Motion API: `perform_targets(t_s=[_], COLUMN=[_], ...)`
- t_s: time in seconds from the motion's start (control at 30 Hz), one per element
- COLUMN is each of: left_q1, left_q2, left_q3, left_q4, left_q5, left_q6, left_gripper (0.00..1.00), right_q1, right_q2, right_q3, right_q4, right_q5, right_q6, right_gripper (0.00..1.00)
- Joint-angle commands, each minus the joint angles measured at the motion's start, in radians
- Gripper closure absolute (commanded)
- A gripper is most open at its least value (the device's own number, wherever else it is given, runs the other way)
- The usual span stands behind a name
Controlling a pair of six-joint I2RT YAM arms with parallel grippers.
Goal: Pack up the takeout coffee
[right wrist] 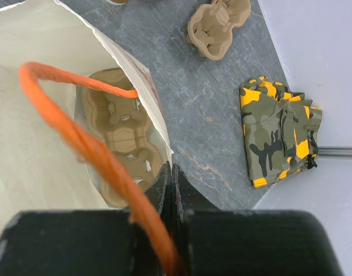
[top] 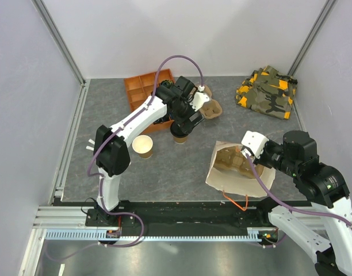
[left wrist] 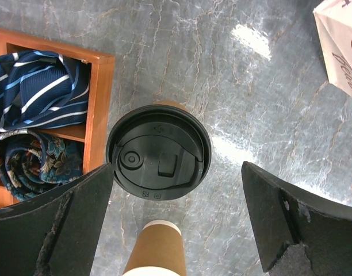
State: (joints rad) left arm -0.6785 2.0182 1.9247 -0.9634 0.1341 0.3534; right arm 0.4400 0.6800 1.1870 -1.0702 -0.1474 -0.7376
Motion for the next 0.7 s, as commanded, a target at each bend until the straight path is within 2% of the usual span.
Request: perform_targets(t_s=[0.0,0.67], left_q1=[0.034,0.048], left_q2=[0.031,0.089], left_q3=[0.068,0.102], left_q4=[-0.049,-0.074], left_q5=[0.058,0.107], left_q6=[0.075,0.116], left_gripper=[0.00,0.00], right_q1=[-0.004,-0.003], right_q2=[0.007,0.020], right_q3=[0.006,0.003], right_q4=[0.024,0.039], right_q5=[0.006,0.009], right_q6=[0.006,0.023], right_gripper=[1.00,1.00])
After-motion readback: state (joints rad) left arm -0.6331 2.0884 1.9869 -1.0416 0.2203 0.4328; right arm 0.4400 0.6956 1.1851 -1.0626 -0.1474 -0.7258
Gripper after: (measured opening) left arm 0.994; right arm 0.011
